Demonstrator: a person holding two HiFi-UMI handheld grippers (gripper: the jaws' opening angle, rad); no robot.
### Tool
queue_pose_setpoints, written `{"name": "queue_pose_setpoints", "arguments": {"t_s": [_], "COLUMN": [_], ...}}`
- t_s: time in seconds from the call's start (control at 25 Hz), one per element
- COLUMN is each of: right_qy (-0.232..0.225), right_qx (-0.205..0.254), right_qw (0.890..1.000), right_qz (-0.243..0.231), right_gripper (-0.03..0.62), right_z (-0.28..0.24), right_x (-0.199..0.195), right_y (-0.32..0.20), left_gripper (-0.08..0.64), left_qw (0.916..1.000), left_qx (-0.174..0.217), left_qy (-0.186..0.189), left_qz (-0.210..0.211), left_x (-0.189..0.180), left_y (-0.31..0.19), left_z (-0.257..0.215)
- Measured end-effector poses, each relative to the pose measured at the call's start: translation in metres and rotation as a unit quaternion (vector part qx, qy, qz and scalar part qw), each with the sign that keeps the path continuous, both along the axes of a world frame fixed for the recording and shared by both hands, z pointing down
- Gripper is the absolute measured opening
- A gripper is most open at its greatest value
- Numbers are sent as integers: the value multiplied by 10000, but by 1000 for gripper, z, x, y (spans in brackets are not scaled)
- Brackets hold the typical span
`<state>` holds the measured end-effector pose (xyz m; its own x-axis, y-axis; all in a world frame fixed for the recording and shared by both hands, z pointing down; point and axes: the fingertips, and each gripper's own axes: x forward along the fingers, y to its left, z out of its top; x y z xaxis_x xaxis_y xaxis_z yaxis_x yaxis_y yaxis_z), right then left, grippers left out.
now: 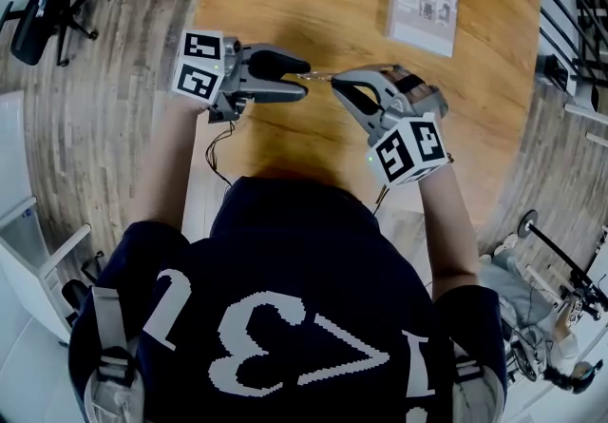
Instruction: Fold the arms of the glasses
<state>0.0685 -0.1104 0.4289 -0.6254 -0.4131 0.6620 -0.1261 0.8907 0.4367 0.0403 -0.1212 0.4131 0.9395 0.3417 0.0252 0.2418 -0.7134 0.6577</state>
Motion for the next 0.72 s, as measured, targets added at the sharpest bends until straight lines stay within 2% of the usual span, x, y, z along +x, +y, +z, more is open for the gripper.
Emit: {"name": "queue_pose_setpoints", "arguments": {"t_s": [0.12,0.24,0.4,0.56,0.68,0.72], "right_qy": [-88,-119,-103,23,30,22], "right_qx": [-162,-299,-714,-1174,-1533,-1643], "right_qw": [9998,9994,9971,9925,9873,9853], "right_qz": [48,100,249,327,410,460], "right_gripper": [37,37,37,37,37,37], "right_z": [8,22,60,106,131,137], "right_x": [0,3,10,17,22,24], "right_y": [-2,-10,-32,-57,-77,-83], "left_gripper": [193,193,192,140,42,32], "left_qw": [9986,9905,9692,9529,9286,9205], "left_qx": [125,372,680,864,1448,1613], "left_qy": [-44,-195,-323,-379,-824,-932], "left_qz": [-519,-1310,-2346,-2881,-3315,-3435], "left_x": [-2,-11,-37,-58,-69,-71], "left_y": [-13,-33,-55,-59,-62,-62], "left_z": [10,20,26,26,33,35]}}
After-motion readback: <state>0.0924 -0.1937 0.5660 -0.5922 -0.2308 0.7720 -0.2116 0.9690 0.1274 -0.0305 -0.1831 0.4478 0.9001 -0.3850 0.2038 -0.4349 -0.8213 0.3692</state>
